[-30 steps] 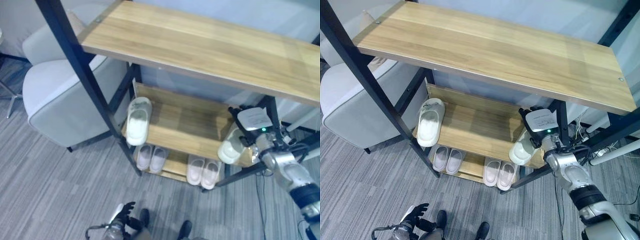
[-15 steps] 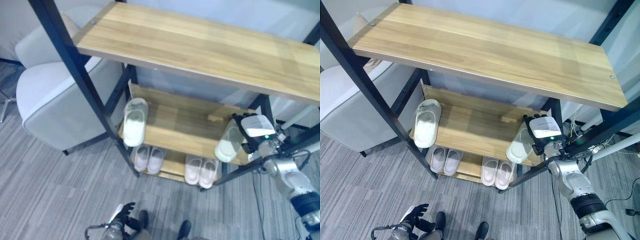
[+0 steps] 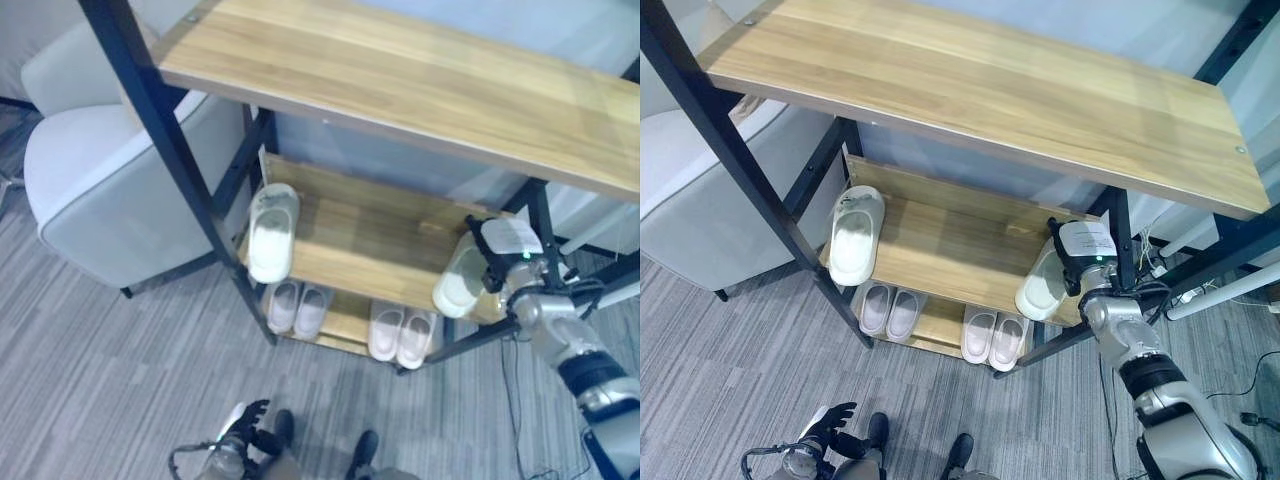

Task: Arrange the slippers neatly on the shoe rack.

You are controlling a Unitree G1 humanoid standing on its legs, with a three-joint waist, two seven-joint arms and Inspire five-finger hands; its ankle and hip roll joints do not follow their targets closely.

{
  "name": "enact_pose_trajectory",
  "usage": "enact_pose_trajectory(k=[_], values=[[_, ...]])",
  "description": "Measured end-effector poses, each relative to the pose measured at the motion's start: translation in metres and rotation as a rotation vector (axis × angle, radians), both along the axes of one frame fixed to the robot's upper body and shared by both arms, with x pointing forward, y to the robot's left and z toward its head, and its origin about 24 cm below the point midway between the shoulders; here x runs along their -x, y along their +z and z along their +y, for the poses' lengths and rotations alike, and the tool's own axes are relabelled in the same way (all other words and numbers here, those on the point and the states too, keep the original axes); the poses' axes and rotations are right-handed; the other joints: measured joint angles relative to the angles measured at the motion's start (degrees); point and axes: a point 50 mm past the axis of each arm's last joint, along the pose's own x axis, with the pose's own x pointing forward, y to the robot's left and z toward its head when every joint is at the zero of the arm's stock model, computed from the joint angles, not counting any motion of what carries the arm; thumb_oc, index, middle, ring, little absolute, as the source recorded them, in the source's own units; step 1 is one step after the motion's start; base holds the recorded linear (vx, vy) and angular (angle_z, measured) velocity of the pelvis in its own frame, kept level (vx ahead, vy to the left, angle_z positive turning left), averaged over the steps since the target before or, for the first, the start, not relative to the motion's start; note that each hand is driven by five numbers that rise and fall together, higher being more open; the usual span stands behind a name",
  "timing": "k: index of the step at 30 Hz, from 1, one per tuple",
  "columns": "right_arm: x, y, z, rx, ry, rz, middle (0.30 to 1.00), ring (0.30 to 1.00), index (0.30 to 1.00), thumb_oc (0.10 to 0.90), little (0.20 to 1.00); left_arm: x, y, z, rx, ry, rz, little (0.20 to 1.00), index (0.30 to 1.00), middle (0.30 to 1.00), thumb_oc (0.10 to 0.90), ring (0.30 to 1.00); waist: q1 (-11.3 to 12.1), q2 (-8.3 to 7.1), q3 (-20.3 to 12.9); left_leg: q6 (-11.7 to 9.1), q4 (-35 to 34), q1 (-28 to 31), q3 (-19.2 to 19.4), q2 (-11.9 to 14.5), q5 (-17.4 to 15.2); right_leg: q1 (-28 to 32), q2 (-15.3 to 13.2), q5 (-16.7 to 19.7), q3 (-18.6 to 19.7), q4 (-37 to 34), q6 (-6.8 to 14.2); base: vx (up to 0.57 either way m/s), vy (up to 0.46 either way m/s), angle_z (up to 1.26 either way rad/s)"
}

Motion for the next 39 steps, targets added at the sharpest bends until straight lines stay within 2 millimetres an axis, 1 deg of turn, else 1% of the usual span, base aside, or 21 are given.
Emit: enact_pose_trajectory(k=[3,6,7,10,15,17,18,20,25,29,33,36,39], values=[[-0.006,0.004,-0.002,-0.042,-0.025,0.002,0.300,0.300,0.300,0.400,0.300,-0.002,0.001,0.000,0.000,-0.001,-0.004,0.900,0.900,0.900,0.800,0.900,0.19,-0.11,0.00,-0.16,-0.03,-0.42,-0.11,0.14,0.14,-0.40,-0.09,0.11,-0.01,-0.02,0.18,0.00,0.000,0.00],[-0.011,0.016,0.001,-0.072,-0.035,-0.050,0.300,0.300,0.300,0.400,0.300,-0.003,0.001,-0.001,0.002,-0.001,-0.008,0.900,0.900,0.900,0.800,0.900,0.48,-0.08,0.00,0.05,-0.16,-1.03,-0.25,0.17,0.17,-0.95,0.00,0.17,-0.15,-0.01,0.26,0.02,0.002,0.04],[-0.013,0.019,0.003,-0.080,-0.028,-0.057,0.300,0.300,0.300,0.400,0.300,-0.004,0.001,-0.001,0.001,0.000,-0.009,0.900,0.900,0.900,0.800,0.900,0.59,-0.08,0.00,-0.20,-0.01,-0.99,-0.33,0.14,0.49,-0.95,0.06,0.19,-0.28,0.00,0.24,0.02,0.004,0.07],[-0.016,0.020,0.013,-0.105,-0.002,-0.069,0.300,0.300,0.300,0.400,0.300,-0.005,0.002,-0.001,0.000,0.000,-0.013,0.900,0.900,0.900,0.800,0.900,0.72,-0.08,0.00,0.35,0.02,-1.05,-0.85,0.01,0.99,-0.93,0.20,0.62,-0.79,0.01,-0.37,0.01,-0.001,0.09],[-0.017,0.025,0.018,-0.110,0.019,-0.086,0.300,0.300,0.300,0.400,0.300,-0.005,0.002,-0.002,0.002,0.001,-0.016,0.900,0.900,0.900,0.800,0.900,0.98,-0.08,0.00,0.35,0.03,-1.09,-1.21,-0.28,0.99,-0.71,0.08,0.61,-1.37,0.02,-0.36,0.01,-0.001,0.06],[-0.018,0.026,0.027,-0.126,0.051,-0.098,0.300,0.300,0.300,0.400,0.300,-0.005,0.001,-0.003,0.002,0.002,-0.016,0.900,0.900,0.900,0.800,0.900,1.01,-0.08,0.00,0.35,0.02,-1.01,-1.21,-0.34,0.99,-0.58,0.02,0.61,-1.37,0.02,-0.37,0.00,0.000,0.00],[-0.019,0.026,0.035,-0.150,0.079,-0.105,0.300,0.300,0.300,0.400,0.300,-0.005,0.002,-0.002,0.001,0.002,-0.016,0.900,0.900,0.900,0.800,0.900,1.05,-0.08,0.00,0.35,0.02,-0.96,-1.23,-0.34,0.99,-0.51,0.02,0.61,-1.38,0.02,-0.37,0.00,0.000,0.00],[-0.020,0.026,0.043,-0.165,0.112,-0.110,0.300,0.300,0.300,0.400,0.300,-0.006,0.002,-0.003,0.002,0.002,-0.017,0.900,0.900,0.900,0.800,0.900,1.36,-0.08,0.00,0.34,0.01,-0.97,-1.23,-0.33,0.99,-0.50,0.02,0.61,-1.38,0.01,-0.37,0.00,0.000,0.00],[-0.020,0.026,0.057,-0.197,0.153,-0.117,0.300,0.300,0.300,0.400,0.300,-0.007,0.002,-0.004,-0.001,0.010,-0.030,0.900,0.900,0.900,0.800,0.900,3.28,-0.42,0.18,0.39,0.00,-1.04,-1.38,-0.35,1.03,-0.45,0.04,0.63,-1.49,0.01,-0.39,0.00,-0.002,0.01],[-0.023,0.032,0.070,-0.237,0.188,-0.140,0.300,0.300,0.300,0.400,0.300,-0.009,0.004,-0.001,-0.009,0.016,-0.044,0.900,0.900,0.900,0.800,0.900,3.94,-1.29,0.63,0.40,0.01,-1.17,-1.69,-0.38,1.09,-0.42,0.06,0.65,-1.81,0.01,-0.40,0.00,-0.019,0.03],[-0.027,0.039,0.082,-0.236,0.225,-0.168,0.300,0.300,0.300,0.400,0.300,-0.011,0.006,0.003,0.000,0.039,-0.060,0.900,0.900,0.900,0.800,0.900,4.49,-1.97,1.18,0.34,0.02,-1.47,-2.37,-0.45,1.28,-0.37,0.07,0.51,-2.39,0.01,-0.24,0.00,-0.023,0.08],[-0.028,0.043,0.085,-0.240,0.245,-0.200,0.300,0.300,0.300,0.400,0.300,-0.014,0.008,0.005,-0.008,0.040,-0.075,0.900,0.900,0.900,0.800,0.900,6.37,-2.45,1.55,0.23,0.02,-2.06,-3.34,-0.45,1.38,-0.42,0.18,0.26,-3.33,0.01,-0.01,0.01,-0.036,0.16],[-0.036,0.057,0.091,-0.208,0.267,-0.236,0.300,0.300,0.300,0.400,0.300,-0.017,0.010,0.006,-0.013,0.043,-0.105,0.900,0.900,0.900,0.800,0.900,7.88,-2.99,2.76,0.11,0.03,-2.28,-4.07,-0.51,1.56,-0.33,0.24,0.15,-3.97,0.01,-0.03,0.02,-0.039,0.11]])
